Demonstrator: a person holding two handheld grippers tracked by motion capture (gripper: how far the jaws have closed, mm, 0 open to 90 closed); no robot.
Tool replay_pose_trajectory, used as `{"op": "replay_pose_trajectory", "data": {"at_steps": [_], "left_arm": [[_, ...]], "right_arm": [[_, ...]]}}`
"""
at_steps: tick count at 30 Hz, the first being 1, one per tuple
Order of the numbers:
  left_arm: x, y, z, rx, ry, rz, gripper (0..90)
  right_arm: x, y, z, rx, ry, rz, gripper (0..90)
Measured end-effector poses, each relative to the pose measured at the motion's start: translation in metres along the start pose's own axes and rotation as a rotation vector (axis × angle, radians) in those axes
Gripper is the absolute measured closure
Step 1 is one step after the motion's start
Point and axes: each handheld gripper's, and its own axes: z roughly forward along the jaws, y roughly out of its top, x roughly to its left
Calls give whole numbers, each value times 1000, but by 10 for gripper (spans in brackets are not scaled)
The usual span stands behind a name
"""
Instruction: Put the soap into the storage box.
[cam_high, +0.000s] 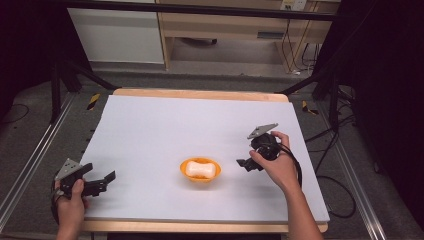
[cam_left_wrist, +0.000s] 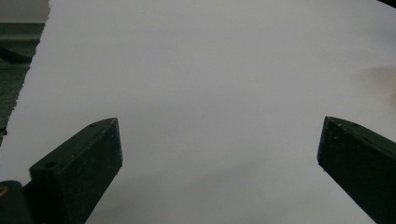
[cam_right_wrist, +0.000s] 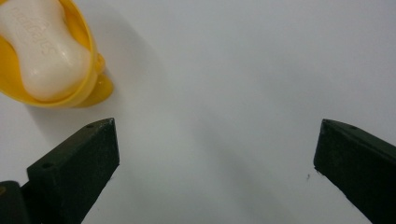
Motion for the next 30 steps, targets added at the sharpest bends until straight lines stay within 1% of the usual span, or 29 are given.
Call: {"op": "replay_pose_trajectory", "data": {"at_steps": [9, 18, 20, 22, 26, 27, 29, 30], "left_arm": [[0, 0, 0, 1, 2, 1, 0], [0, 0, 0, 1, 1, 0, 0], [0, 0, 0, 0, 1, 0, 0], [0, 0, 0, 0, 2, 0, 0], [0, 0, 0, 0, 2, 0, 0], [0, 0, 0, 0, 2, 1, 0], [0, 0, 0, -1, 2, 0, 0], [0, 0, 0, 0, 2, 0, 0]], "right_arm": [[-12, -30, -4, -2, -26, 47, 6], [-18, -53, -8, -14, -33, 83, 6], [-19, -57, -8, -23, -33, 82, 6], [-19, -62, -9, -27, -48, 78, 6], [-21, -76, -12, -39, -58, 106, 6], [-22, -78, -12, -42, -56, 103, 6], [-24, -85, -14, -45, -68, 105, 6], [-24, -90, -16, -47, -66, 114, 6]]}}
